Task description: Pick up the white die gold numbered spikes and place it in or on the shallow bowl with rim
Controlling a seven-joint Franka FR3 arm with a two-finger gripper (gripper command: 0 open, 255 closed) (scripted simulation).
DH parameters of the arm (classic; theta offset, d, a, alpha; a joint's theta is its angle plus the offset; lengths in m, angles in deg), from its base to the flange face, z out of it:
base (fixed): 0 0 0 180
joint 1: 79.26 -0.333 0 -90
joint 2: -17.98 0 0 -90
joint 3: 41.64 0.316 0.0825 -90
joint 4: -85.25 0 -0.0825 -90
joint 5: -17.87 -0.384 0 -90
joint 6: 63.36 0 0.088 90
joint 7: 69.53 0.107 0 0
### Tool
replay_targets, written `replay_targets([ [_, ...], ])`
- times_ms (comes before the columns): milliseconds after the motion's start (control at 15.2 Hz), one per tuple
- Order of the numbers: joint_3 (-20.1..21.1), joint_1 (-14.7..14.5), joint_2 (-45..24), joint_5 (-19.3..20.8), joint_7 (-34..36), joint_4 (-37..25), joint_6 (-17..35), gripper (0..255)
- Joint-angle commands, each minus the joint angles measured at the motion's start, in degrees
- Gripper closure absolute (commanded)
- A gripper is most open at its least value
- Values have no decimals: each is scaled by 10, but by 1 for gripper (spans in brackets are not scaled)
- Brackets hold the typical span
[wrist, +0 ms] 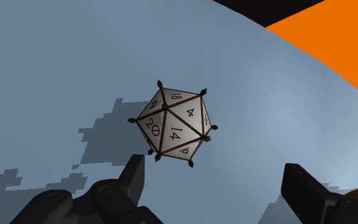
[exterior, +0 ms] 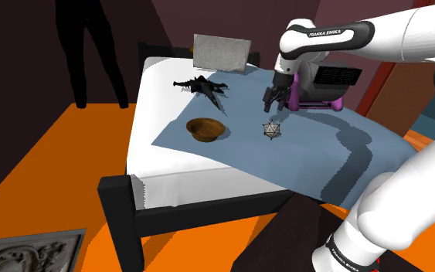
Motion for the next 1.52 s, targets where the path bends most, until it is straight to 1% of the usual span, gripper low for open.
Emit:
replay_targets([
  [0, -7, 4, -14, 6, -13, 9, -13, 0],
  [264, -16, 12, -27, 21, -31, 32, -29, 0],
  [726, -17, 13, -25, 22, -30, 92, 29, 0],
  [1254, -17, 13, -25, 22, -30, 92, 29, 0],
  [1320, -17, 13, -25, 22, -30, 92, 29, 255],
  [1452, -17, 13, -25, 22, -30, 92, 29, 255],
])
